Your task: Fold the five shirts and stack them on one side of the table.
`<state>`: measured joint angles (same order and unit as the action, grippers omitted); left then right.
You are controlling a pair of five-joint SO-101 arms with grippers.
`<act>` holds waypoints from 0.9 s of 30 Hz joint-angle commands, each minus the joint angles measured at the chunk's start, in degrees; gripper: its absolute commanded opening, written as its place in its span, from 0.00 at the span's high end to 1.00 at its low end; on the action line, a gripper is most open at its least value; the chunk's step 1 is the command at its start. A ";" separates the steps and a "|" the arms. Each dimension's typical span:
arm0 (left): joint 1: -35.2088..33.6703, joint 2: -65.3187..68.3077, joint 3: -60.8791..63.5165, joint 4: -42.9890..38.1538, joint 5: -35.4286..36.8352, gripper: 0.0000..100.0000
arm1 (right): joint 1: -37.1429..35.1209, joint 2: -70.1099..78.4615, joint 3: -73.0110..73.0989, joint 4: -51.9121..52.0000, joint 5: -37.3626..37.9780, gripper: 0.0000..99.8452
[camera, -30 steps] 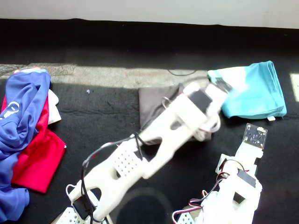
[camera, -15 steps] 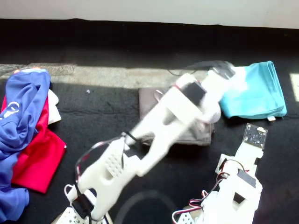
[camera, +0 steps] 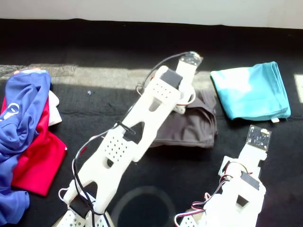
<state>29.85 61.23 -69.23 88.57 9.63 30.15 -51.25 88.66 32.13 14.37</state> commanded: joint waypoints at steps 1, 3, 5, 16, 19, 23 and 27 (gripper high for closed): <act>2.51 0.84 -4.09 -4.48 0.09 0.99 | 2.15 -0.04 0.40 -0.84 -0.53 0.82; 3.03 2.68 -4.62 -8.09 0.09 0.99 | 2.15 -0.04 0.40 -0.84 -0.53 0.82; 3.30 3.65 -4.70 -11.87 0.09 0.99 | 2.15 -0.04 0.40 -0.84 -0.53 0.82; 6.64 4.18 -17.98 -24.44 0.09 0.99 | 2.15 -0.04 0.40 -0.84 -0.53 0.82; 5.76 4.18 -18.15 -27.78 -0.09 0.99 | 2.15 -0.04 0.40 -0.84 -0.53 0.82; 3.74 3.65 -18.42 -25.41 0.09 0.99 | 2.15 -0.04 0.40 -0.84 -0.53 0.82; 3.65 4.18 -18.59 -16.44 -0.09 0.99 | 2.15 -0.04 0.40 -0.84 -0.53 0.82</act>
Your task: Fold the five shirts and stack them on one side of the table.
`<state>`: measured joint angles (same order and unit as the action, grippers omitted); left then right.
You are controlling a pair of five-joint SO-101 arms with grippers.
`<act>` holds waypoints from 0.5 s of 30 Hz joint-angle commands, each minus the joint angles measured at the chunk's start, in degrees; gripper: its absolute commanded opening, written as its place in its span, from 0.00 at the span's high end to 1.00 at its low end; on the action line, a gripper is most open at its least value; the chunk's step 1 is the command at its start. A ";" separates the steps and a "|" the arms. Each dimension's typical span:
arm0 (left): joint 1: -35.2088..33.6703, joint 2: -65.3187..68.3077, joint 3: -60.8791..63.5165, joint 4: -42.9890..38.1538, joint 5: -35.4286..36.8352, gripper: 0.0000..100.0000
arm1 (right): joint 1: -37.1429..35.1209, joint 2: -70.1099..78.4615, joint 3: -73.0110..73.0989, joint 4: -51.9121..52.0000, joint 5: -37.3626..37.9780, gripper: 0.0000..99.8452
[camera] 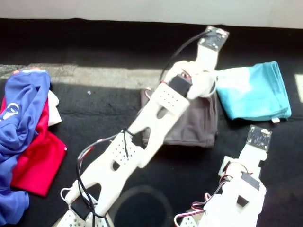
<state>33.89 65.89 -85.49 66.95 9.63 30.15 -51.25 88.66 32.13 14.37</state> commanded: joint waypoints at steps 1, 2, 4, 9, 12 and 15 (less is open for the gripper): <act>-0.40 -0.48 -2.24 6.95 -0.09 0.99 | 2.15 -0.04 0.40 -0.84 -0.53 0.82; -0.40 -0.40 -2.24 8.35 -0.09 0.99 | 2.15 -0.04 0.40 -0.84 -0.53 0.82; -0.48 -0.22 -2.15 9.58 0.00 0.99 | 2.15 -0.04 0.40 -0.84 -0.53 0.82; -0.66 2.68 -2.33 9.49 0.00 0.99 | 2.15 -0.04 0.40 -0.84 -0.53 0.82; -0.22 5.85 -2.59 8.53 -0.18 0.99 | 2.15 -0.04 0.40 -0.84 -0.53 0.82; 0.13 8.57 -2.68 1.85 -0.18 0.99 | 2.15 -0.04 0.40 -0.84 -0.53 0.82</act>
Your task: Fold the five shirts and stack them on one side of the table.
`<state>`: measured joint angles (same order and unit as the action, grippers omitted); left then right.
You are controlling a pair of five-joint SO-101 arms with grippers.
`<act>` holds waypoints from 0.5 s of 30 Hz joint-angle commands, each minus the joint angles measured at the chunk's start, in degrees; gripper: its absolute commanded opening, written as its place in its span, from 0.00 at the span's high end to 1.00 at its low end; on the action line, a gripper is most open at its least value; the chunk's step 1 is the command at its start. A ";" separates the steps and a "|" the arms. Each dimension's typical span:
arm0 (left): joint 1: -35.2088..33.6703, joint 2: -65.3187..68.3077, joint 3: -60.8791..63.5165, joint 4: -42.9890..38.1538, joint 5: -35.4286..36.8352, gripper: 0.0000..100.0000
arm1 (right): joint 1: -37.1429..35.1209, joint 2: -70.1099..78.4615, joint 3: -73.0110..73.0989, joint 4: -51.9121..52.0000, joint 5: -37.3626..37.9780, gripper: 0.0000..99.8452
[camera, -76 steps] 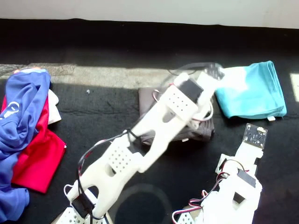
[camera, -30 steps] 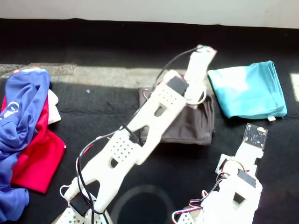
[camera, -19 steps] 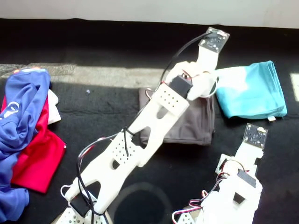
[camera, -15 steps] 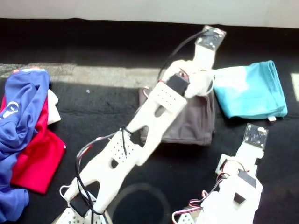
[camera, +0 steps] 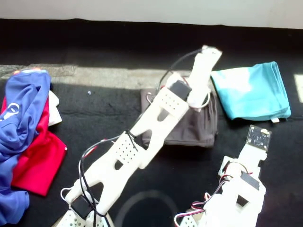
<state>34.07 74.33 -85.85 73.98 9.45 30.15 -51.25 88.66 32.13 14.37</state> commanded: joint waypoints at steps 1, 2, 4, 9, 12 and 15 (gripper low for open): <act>0.13 0.66 -2.33 -7.74 0.00 0.99 | 2.15 -0.04 0.40 -0.84 -0.53 0.82; 0.31 1.10 -2.33 -10.02 0.00 0.99 | 2.15 -0.04 0.40 -0.84 -0.53 0.82; 0.40 1.27 -2.33 -14.15 0.18 0.99 | 2.15 -0.04 0.40 -0.84 -0.53 0.82; 2.77 1.19 -2.42 -18.73 0.09 0.99 | 2.15 -0.04 0.40 -0.84 -0.53 0.82; 4.79 1.63 -2.33 -18.73 0.00 0.99 | 2.15 -0.04 0.40 -0.84 -0.53 0.82; 5.85 1.71 -1.89 -18.81 -0.09 0.99 | 2.15 -0.04 0.40 -0.84 -0.53 0.82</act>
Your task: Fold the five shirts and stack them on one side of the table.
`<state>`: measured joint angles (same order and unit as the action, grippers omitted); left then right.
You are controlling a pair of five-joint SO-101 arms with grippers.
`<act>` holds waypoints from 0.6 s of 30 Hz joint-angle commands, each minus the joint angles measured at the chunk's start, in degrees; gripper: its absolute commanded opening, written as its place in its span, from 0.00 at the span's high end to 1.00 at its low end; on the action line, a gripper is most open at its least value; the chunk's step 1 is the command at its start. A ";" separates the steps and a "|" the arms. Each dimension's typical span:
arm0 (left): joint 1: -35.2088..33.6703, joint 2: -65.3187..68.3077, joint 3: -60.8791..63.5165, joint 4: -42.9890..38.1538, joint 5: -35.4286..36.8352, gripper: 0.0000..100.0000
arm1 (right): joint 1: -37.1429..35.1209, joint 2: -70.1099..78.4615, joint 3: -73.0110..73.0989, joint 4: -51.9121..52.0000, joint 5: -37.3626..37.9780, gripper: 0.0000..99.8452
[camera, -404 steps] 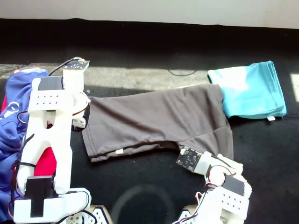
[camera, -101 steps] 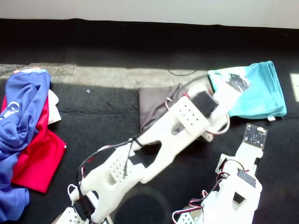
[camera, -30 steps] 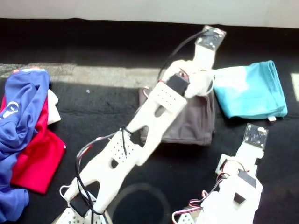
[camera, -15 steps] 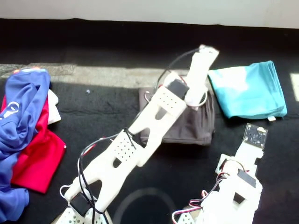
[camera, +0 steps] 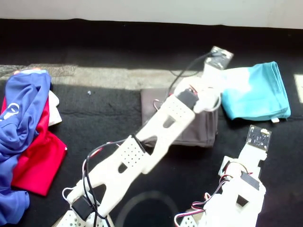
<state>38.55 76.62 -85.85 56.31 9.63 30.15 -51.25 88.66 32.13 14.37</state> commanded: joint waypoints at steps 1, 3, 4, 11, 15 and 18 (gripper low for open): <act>1.36 -0.48 -1.89 -1.14 -0.26 0.99 | 2.15 -0.04 0.40 -0.84 -0.53 0.82; 0.92 -0.66 -2.24 -1.14 -0.26 0.99 | 2.15 -0.04 0.40 -0.84 -0.53 0.82; 0.40 -1.10 -2.33 -0.88 -0.26 0.99 | 2.15 -0.04 0.40 -0.84 -0.53 0.82; -2.59 -3.91 -9.89 6.59 -0.26 0.99 | 2.68 -0.04 -1.10 1.98 -0.53 0.82; -3.74 -12.09 -9.45 24.09 -0.26 0.99 | 2.24 -0.04 -12.79 15.78 -0.70 0.82; -5.41 -17.63 -9.45 36.66 -1.67 0.99 | 2.15 0.48 -25.71 25.63 -3.78 0.82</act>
<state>35.12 67.74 -92.79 80.75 9.45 31.56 -50.90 76.09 49.01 12.97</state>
